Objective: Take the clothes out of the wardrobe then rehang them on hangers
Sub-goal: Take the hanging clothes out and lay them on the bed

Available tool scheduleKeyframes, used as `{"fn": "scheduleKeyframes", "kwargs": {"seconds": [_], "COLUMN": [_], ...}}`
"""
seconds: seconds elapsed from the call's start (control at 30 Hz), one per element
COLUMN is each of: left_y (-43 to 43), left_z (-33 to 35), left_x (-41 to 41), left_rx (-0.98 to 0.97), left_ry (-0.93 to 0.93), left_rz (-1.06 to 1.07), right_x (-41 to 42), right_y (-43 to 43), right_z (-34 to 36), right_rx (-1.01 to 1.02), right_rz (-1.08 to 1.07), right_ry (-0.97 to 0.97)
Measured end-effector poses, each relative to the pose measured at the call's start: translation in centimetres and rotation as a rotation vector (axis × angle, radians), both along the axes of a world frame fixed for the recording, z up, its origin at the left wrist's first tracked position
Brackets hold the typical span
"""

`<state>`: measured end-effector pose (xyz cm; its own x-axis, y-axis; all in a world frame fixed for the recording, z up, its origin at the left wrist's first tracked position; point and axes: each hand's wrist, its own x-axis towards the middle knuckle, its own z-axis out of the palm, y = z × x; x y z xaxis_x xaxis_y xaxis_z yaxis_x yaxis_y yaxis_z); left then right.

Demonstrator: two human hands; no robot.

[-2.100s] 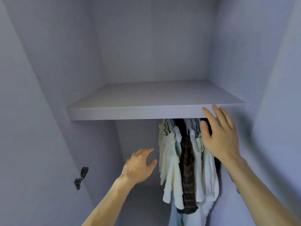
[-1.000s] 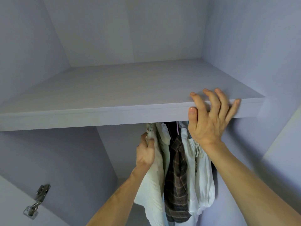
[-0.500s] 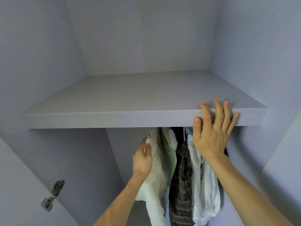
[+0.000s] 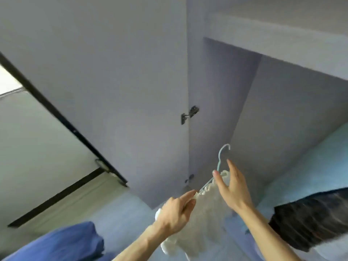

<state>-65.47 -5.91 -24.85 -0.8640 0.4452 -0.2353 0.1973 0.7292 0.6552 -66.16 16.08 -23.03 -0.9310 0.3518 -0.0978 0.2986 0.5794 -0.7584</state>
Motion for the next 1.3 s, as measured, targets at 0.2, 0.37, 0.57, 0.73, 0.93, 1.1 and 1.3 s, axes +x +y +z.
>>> {"fn": "scheduleKeyframes", "kwargs": {"seconds": [0.2, 0.37, 0.57, 0.73, 0.93, 1.1, 1.3], "left_y": [-14.7, -22.9, -26.0, -25.9, -23.1, -19.3, -13.6], "left_z": [-2.8, -3.8, -2.7, -0.2, 3.6, 6.5, 9.0], "left_x": [12.1, 24.8, 37.8, 45.6, 56.4, 65.2, 73.3], "left_rx": [-0.204, -0.302, -0.155, 0.056, 0.123, 0.161, 0.202], "left_ry": [0.001, -0.134, -0.160, -0.091, -0.058, -0.034, 0.165], "left_rz": [0.332, 0.741, 1.197, 1.609, 1.981, 2.193, 2.488], "right_x": [1.4, 8.2, 19.0, 27.4, 35.1, 39.8, 45.2], "right_y": [-14.9, -26.5, -37.6, -43.9, -48.0, -50.0, -50.7], "right_z": [-4.7, -4.9, -2.9, -0.2, 0.9, -1.1, -2.8], "right_rx": [-0.005, 0.046, 0.207, 0.156, -0.087, 0.012, -0.009], "right_rz": [0.563, 1.004, 1.528, 1.863, 2.191, 2.438, 2.552], "right_ry": [-0.224, -0.220, 0.034, 0.247, 0.258, 0.177, -0.051]}}
